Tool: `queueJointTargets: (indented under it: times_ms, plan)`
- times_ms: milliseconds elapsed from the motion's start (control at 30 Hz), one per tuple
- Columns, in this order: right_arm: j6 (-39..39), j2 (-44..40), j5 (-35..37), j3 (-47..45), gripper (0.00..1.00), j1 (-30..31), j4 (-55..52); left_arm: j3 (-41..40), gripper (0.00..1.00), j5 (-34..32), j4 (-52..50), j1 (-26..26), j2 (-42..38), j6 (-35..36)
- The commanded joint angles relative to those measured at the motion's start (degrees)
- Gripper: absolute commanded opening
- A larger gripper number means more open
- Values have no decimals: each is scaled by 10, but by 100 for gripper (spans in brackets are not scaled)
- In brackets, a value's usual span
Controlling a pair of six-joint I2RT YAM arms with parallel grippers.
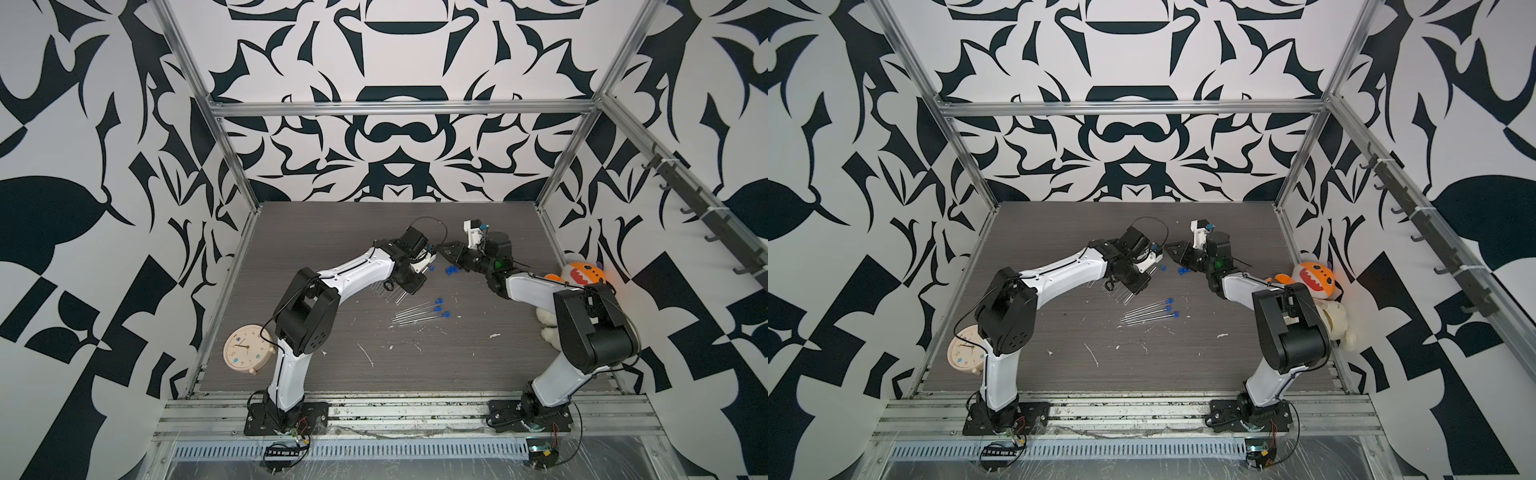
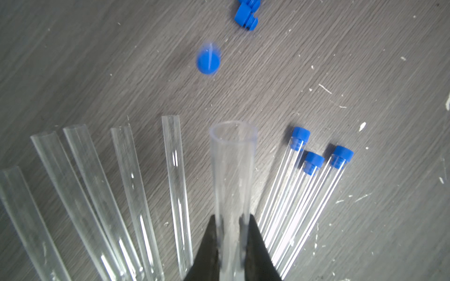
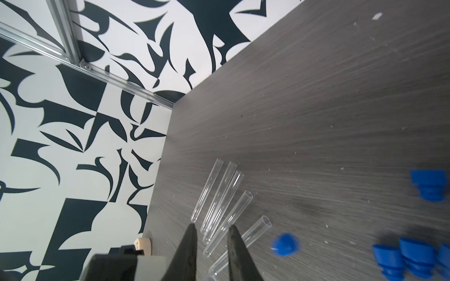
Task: Remove stoppers from test tubes
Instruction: Open the stopper on the test tube, then place the test tube at the center of the board.
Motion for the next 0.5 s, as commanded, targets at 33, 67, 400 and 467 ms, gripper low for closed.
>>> queueJointTargets:
  times_ms: [33,67,400,467]
  plan:
    - [-4,-3,8,16,14,2,26,5,0,4,-21,2,-9,7]
    - [-9,-5,14,14,13,1,15,4,0,3,-20,2,-10,7]
    - [-46,-49,38,-13,15,-34,-78,14,0,-5,-34,9,4,7]
    - [-60,-67,51,-24,16,-46,-109,24,0,-9,-39,9,13,15]
